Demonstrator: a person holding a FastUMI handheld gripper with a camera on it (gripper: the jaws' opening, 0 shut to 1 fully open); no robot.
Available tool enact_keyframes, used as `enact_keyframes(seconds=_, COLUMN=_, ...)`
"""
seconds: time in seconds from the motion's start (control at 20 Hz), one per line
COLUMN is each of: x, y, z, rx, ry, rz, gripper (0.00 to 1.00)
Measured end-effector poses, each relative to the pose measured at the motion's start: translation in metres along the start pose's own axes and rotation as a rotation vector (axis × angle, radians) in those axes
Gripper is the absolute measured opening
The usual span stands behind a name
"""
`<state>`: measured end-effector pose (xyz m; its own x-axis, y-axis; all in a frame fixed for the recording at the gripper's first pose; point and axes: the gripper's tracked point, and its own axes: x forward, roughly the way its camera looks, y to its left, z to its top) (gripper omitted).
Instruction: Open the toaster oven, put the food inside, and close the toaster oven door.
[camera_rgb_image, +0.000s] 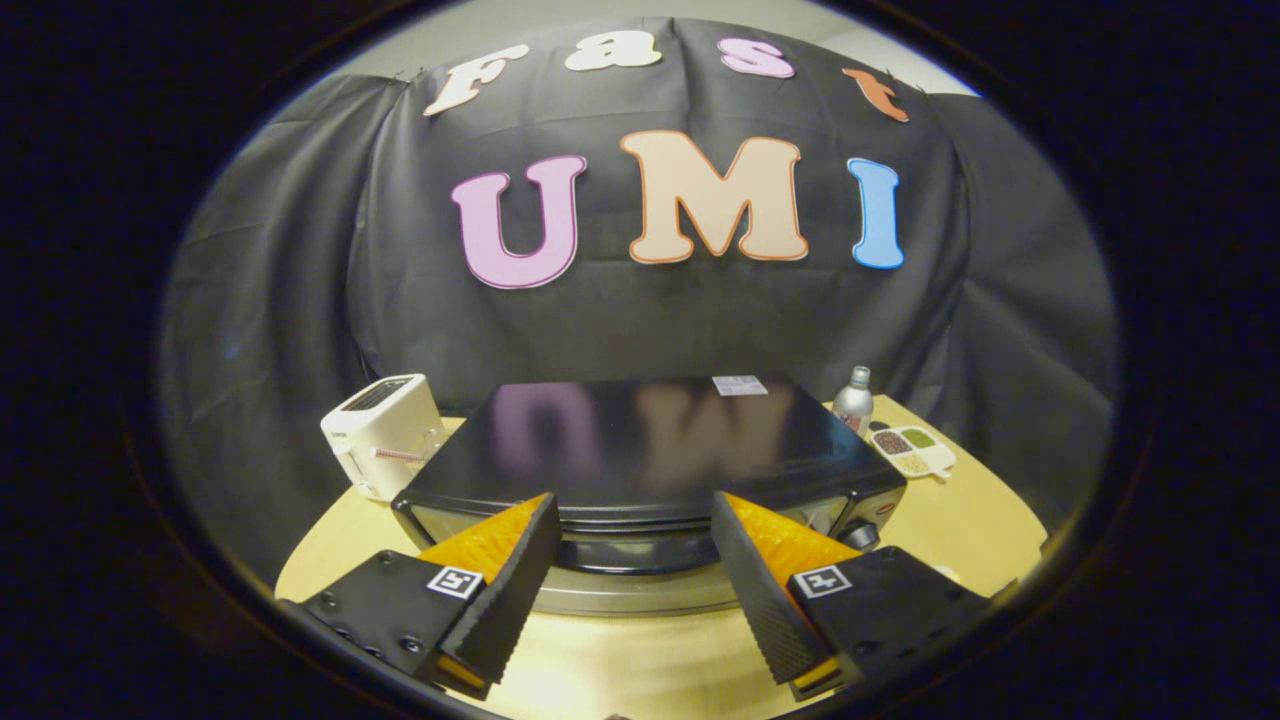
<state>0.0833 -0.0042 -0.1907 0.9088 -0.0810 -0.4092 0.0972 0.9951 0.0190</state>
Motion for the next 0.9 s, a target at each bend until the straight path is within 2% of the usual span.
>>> enact_keyframes(seconds=0.45, x=-0.023, y=-0.004, z=-0.015, rx=-0.028, ry=0.083, rz=0.022, gripper=0.98)
enact_keyframes(seconds=0.9, x=-0.088, y=-0.013, z=-0.082, rx=-0.068, ry=0.193, rz=0.006, gripper=0.97)
